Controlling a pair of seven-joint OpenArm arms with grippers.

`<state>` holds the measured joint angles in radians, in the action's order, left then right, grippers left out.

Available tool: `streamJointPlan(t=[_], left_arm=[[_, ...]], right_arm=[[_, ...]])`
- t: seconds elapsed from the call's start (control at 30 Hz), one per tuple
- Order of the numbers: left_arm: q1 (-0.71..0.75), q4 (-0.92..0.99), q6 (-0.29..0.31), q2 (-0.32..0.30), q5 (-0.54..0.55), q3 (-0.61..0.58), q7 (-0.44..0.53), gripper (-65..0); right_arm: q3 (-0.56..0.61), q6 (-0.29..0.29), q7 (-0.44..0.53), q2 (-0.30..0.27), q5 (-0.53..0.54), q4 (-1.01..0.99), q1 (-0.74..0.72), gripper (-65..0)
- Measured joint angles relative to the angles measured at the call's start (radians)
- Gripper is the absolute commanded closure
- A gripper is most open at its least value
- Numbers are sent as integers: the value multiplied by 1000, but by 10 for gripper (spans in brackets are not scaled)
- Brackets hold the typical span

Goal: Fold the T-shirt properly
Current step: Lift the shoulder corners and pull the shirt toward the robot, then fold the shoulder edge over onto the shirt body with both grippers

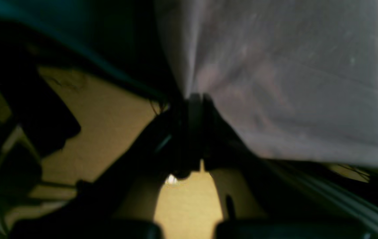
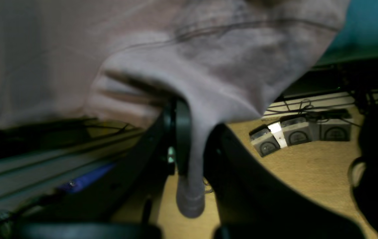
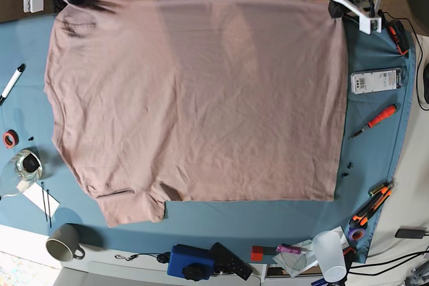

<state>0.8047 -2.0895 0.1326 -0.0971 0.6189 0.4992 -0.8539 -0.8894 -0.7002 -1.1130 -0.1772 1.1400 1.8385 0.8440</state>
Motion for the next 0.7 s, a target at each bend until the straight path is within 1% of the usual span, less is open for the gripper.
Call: streamJointPlan(t=[0.1,0.17,0.23,0.4,0.7], left_arm=[[20,-8,8,0,47,49,-11,0],[20,-8,8,0,50,79,-14,0],[19,-8,11,0,74,100,-14,0],[7,-8,11,0,90,104,-13,0],[-37,-8,11,0,91,104,-2,0]], right_arm=[[-53,0,-25,0,68,1,6,0],[-77,-1,-25,0,73,1,6,0],[-80,-1,-28,0,89,1,6,0],[-80,0,-42,0,82,1,-29,0],[-80,-4,-39,0,16,1,-107,0]])
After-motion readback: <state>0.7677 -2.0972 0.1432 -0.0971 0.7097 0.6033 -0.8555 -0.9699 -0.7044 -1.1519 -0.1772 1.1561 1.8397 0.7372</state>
